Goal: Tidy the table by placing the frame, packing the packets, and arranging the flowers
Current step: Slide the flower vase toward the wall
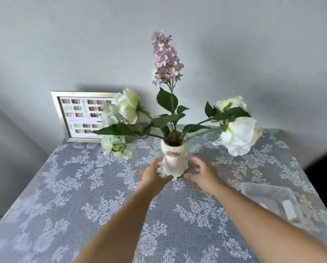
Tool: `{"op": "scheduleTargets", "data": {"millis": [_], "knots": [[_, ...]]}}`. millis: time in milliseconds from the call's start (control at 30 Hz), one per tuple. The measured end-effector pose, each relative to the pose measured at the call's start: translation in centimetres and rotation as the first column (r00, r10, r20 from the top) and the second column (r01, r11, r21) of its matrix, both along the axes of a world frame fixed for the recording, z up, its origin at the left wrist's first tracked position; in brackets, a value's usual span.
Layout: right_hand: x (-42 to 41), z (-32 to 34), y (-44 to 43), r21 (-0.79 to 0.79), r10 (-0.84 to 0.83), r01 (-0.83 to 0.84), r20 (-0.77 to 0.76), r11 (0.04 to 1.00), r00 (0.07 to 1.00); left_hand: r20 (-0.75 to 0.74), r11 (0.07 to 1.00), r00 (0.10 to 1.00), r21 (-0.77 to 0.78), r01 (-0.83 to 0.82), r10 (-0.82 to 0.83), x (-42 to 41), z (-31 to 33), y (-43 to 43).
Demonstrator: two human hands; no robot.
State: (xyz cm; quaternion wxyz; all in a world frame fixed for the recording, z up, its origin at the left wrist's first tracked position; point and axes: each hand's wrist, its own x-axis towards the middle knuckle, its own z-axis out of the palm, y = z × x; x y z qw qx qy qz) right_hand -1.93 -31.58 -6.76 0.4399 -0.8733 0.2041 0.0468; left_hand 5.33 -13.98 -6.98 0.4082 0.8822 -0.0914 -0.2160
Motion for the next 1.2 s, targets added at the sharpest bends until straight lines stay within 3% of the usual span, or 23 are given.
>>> {"op": "scheduleTargets", "data": {"millis": [333, 567, 1033, 1200], "knots": [[3.0, -2.6, 1.1, 0.195, -0.097, 0.092, 0.018, 0.977, 0.995, -0.146, 0.962, 0.989, -0.271, -0.021, -0.019, 2.6, -2.4, -0.4], [4.7, -2.5, 0.4, 0.207, -0.110, 0.103, 0.024, 0.973, 0.994, -0.180, 0.954, 0.984, -0.295, -0.045, -0.010, 4.7, -2.7, -0.9], [14.9, -0.3, -3.5, 0.166, -0.129, 0.119, 0.050, 0.979, 0.990, -0.043, 0.957, 0.999, -0.289, -0.018, 0.006, 14.3, -0.7, -5.2], [17.6, -0.9, -4.6, 0.206, -0.158, 0.146, 0.043, 0.968, 0.986, -0.073, 0.953, 0.997, -0.302, -0.030, 0.009, 16.8, -1.6, -6.1]]}}
